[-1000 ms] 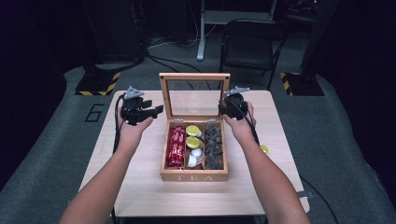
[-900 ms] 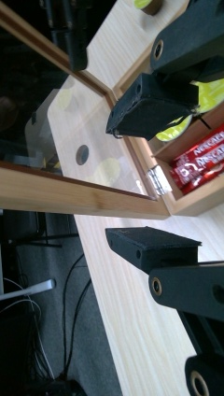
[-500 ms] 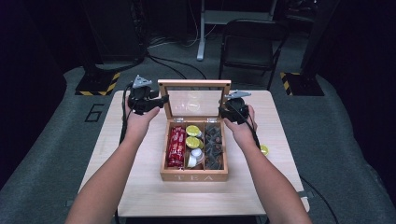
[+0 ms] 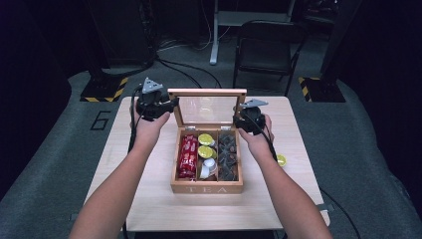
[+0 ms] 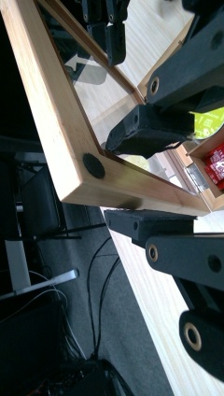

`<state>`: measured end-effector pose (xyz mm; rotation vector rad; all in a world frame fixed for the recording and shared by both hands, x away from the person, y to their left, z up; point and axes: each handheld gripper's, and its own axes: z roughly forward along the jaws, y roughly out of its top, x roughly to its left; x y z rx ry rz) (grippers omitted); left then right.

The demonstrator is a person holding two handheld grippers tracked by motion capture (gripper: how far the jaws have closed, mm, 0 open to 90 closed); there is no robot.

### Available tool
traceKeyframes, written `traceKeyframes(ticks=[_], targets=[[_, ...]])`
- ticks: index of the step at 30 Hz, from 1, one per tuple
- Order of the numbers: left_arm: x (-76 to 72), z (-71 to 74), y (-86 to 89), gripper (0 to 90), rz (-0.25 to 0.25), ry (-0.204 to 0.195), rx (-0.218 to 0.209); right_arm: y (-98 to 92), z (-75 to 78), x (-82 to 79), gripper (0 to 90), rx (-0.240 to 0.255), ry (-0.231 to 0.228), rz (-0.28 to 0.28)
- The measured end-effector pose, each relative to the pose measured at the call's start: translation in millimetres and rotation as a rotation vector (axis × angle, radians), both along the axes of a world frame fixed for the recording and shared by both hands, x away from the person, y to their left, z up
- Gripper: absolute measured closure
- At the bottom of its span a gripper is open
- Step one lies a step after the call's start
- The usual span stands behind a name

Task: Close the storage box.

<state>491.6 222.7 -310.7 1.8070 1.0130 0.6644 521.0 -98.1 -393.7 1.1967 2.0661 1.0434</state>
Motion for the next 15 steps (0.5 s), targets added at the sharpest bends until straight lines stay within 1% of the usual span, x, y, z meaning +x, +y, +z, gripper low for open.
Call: traceKeyframes(ticks=[1,5,7,9,11,15], targets=[[-0.1,-0.3,0.2,63.7,0.001,-0.002,-0.006,0.0,0.0,-0.1,61.3,-0.006,-0.003,0.003],[-0.5,-0.7,0.3,63.8,0.000,-0.003,-0.007,-0.4,0.4,-1.3,60.7,-0.009,-0.008,0.010],[-1.1,-1.0,0.1,63.8,-0.001,-0.001,-0.009,-1.3,0.7,-1.7,60.7,0.001,-0.006,0.010],[-1.6,-1.9,0.5,63.8,0.000,-0.004,-0.015,-2.9,1.4,-2.0,60.4,-0.008,-0.011,0.024],[-2.1,-2.8,1.1,63.7,-0.002,-0.004,-0.023,-2.9,1.9,-3.3,60.1,-0.005,-0.009,0.020],[-3.3,-3.5,1.5,63.5,-0.002,-0.003,-0.024,-4.4,2.4,-6.4,60.1,0.010,-0.008,0.018]])
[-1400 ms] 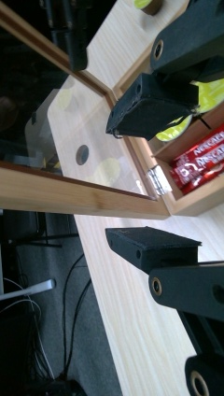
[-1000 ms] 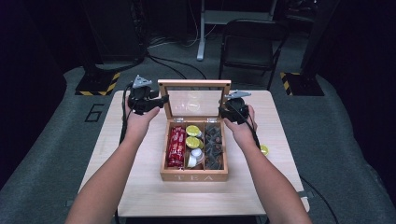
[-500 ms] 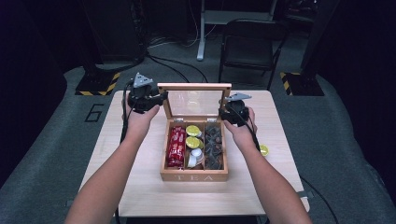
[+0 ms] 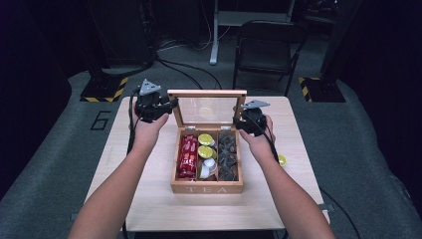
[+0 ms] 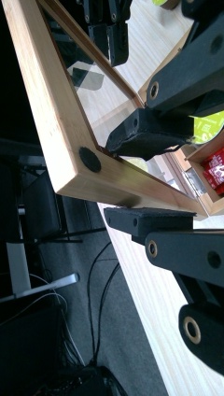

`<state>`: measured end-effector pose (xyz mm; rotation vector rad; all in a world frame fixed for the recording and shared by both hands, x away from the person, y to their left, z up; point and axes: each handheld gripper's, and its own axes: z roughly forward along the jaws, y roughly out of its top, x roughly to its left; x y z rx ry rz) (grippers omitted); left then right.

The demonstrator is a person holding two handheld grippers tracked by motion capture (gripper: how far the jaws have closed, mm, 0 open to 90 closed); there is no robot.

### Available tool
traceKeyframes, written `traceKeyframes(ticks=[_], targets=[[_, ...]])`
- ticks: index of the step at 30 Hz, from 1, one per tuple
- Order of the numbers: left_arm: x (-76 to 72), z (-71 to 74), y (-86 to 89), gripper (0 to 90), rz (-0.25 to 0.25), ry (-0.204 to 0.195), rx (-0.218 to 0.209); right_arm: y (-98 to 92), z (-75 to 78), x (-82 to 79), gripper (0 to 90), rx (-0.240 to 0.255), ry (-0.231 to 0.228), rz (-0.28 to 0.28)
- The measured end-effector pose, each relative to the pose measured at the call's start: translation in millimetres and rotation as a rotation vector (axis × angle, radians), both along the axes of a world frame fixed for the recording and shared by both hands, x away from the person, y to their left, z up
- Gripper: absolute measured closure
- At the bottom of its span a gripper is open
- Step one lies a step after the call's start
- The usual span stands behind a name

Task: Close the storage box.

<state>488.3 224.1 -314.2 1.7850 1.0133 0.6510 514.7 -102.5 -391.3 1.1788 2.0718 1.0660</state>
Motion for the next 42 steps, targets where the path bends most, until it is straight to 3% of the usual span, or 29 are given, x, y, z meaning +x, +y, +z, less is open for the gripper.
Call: traceKeyframes(ticks=[8,16,23,26,29,31,34,42], targets=[[-7.2,-1.1,-0.1,63.5,-0.011,-0.004,0.015,-5.3,3.9,-8.6,59.1,0.013,-0.027,0.006],[-17.5,-4.4,3.2,62.9,-0.040,0.003,0.019,-9.2,11.4,-26.8,57.5,0.028,-0.054,0.061],[-29.0,-11.9,7.6,61.1,-0.064,0.019,-0.023,-12.5,18.4,-50.8,55.1,0.050,-0.088,0.118],[-35.1,-16.0,8.3,60.6,-0.075,0.007,-0.018,-14.4,20.0,-61.3,52.3,0.038,-0.107,0.147],[-41.1,-21.1,8.9,59.6,-0.075,0.004,-0.032,-17.5,18.9,-68.5,52.2,0.026,-0.112,0.148],[-45.5,-24.1,8.8,59.1,-0.078,-0.003,-0.032,-20.6,17.9,-72.1,52.1,0.043,-0.105,0.143],[-52.9,-28.6,8.7,58.9,-0.085,-0.011,-0.021,-23.8,17.9,-79.5,50.9,0.075,-0.101,0.140],[-73.4,-43.3,10.6,57.8,-0.122,-0.007,0.022,-24.0,15.5,-107.9,47.5,0.056,-0.137,0.186]])
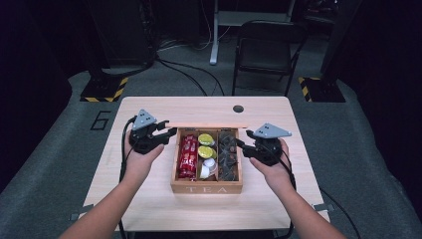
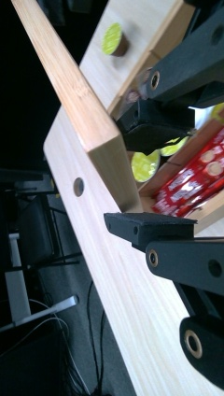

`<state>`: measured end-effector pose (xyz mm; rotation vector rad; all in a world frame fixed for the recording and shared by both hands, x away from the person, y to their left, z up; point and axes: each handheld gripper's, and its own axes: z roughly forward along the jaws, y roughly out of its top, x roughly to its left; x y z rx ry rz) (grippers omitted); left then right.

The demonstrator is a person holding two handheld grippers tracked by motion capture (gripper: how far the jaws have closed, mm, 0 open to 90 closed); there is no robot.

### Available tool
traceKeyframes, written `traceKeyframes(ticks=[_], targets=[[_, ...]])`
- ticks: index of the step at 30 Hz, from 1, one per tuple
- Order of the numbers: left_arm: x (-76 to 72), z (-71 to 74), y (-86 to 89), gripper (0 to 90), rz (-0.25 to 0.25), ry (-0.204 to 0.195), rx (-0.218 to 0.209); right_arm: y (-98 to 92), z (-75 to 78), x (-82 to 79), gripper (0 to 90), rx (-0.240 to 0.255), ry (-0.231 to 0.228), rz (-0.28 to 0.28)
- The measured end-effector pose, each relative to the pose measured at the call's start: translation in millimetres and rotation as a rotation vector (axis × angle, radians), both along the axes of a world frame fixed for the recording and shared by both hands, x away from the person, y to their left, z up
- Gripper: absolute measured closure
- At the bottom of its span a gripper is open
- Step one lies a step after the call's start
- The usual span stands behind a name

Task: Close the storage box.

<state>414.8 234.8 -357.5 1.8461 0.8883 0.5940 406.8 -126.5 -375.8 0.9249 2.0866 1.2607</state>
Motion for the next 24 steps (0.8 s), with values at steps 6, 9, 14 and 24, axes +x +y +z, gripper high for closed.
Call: traceKeyframes(ticks=[6,9,14,24], targets=[[-16.1,-17.5,2.6,56.0,-0.024,0.028,0.003,-2.2,-0.6,-20.5,46.7,0.000,-0.027,0.010],[-21.4,-25.2,3.2,55.2,-0.026,0.031,-0.006,-4.4,-1.8,-26.4,46.7,0.026,-0.020,0.002],[-25.5,-32.1,4.1,54.5,-0.027,0.031,-0.014,-6.1,-3.2,-31.4,47.3,0.045,-0.011,0.003],[-34.4,-44.8,4.2,53.6,-0.044,0.050,0.018,-7.0,-12.9,-41.6,51.4,0.019,-0.004,0.038]])
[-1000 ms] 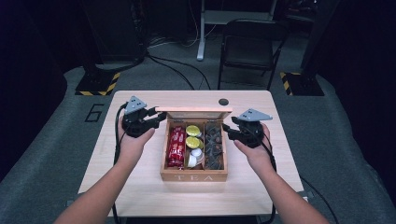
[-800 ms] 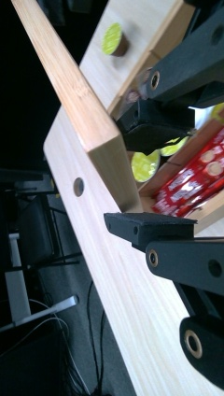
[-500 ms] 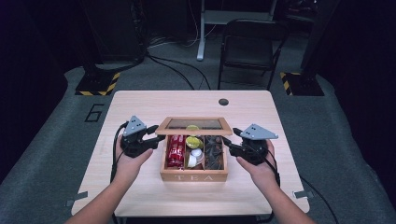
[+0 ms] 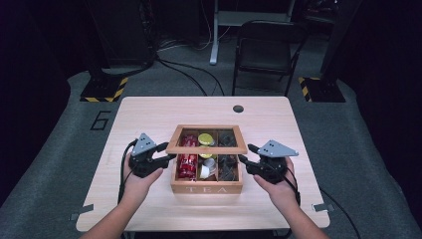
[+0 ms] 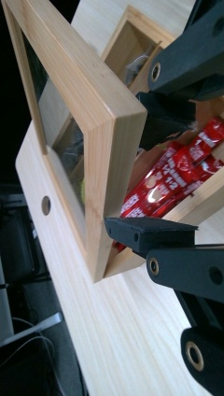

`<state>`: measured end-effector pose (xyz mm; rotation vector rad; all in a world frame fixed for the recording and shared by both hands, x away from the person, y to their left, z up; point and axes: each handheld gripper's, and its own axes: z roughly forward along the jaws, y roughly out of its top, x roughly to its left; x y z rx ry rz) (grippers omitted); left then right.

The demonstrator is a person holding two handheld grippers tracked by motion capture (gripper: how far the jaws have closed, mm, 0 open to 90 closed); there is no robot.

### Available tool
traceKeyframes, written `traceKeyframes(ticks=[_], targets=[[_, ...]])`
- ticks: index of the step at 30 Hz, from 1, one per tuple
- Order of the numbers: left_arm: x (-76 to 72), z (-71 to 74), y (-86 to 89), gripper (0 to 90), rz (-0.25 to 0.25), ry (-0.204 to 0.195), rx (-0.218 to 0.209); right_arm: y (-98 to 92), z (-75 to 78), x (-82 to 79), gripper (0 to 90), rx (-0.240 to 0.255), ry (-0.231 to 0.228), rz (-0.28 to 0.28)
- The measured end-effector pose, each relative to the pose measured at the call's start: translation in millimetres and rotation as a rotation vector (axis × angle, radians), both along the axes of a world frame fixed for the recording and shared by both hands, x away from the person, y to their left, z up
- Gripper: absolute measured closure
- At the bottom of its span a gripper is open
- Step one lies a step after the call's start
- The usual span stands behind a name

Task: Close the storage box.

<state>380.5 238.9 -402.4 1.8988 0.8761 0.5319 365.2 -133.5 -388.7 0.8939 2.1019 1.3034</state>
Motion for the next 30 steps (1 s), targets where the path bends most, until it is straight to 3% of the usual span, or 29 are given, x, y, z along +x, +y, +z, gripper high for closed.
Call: traceKeyframes(ticks=[2,9,16,22,30], targets=[[-2.4,-2.8,-0.4,53.5,-0.002,-0.006,0.012,0.0,-3.0,-1.7,51.5,-0.009,0.008,0.006],[-9.4,-4.7,1.3,51.9,-0.015,0.005,-0.010,0.4,-8.7,-4.9,52.7,-0.001,0.020,0.009],[-16.3,-5.0,1.0,51.7,-0.031,-0.002,0.023,0.8,-13.1,-7.5,54.0,-0.007,0.030,0.013],[-20.7,-11.8,1.5,52.1,-0.037,0.004,0.025,0.8,-18.7,-11.3,53.9,-0.008,0.052,0.012],[-27.8,-19.0,1.7,52.1,-0.031,-0.007,0.015,3.5,-25.0,-19.0,53.8,-0.028,0.032,-0.002]])
